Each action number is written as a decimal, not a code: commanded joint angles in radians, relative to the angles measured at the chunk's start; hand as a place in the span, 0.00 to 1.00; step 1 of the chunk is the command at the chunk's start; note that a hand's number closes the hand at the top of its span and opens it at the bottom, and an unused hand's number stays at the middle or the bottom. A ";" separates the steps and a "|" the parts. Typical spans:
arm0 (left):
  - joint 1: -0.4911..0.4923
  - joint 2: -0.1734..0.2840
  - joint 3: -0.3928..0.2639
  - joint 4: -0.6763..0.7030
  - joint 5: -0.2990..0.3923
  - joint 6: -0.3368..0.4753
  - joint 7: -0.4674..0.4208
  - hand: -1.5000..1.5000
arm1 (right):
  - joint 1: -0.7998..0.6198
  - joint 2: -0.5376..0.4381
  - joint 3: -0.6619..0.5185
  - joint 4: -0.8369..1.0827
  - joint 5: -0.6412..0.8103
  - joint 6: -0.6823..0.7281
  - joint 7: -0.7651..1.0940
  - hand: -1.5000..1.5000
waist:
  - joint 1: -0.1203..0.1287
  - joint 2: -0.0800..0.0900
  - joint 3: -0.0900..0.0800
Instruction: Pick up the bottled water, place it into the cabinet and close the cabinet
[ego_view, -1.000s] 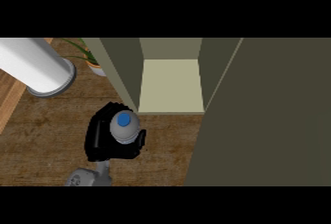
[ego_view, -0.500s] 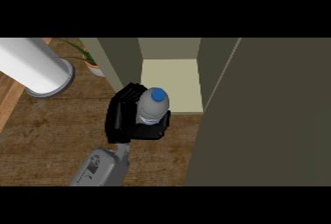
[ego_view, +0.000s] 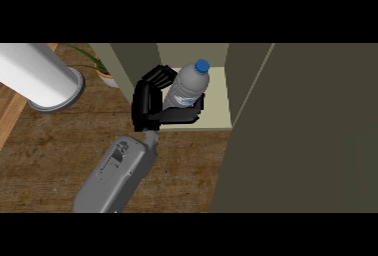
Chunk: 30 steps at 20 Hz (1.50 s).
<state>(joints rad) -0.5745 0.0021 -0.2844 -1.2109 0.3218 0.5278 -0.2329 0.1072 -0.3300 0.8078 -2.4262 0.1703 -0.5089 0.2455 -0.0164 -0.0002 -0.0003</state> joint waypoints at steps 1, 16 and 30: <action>-0.056 -0.002 0.002 0.105 -0.024 0.018 -0.029 1.00 | 0.005 -0.010 0.007 -0.130 0.067 0.011 0.092 0.00 | 0.000 0.000 0.000; -0.394 -0.002 0.155 0.621 -0.071 0.056 -0.081 1.00 | 0.036 -0.065 -0.008 -0.154 0.002 0.021 0.033 0.00 | -0.024 0.008 0.000; -0.487 0.002 0.230 0.951 -0.093 0.124 -0.242 1.00 | 0.012 -0.048 0.011 -0.084 0.003 0.013 -0.003 0.00 | -0.044 0.020 -0.001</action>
<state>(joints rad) -1.0494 0.0038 -0.0951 -0.3350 0.2218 0.6612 -0.4060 0.1169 -0.3749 0.8021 -2.4553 0.1405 -0.5055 0.2211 -0.0545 0.0130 -0.0008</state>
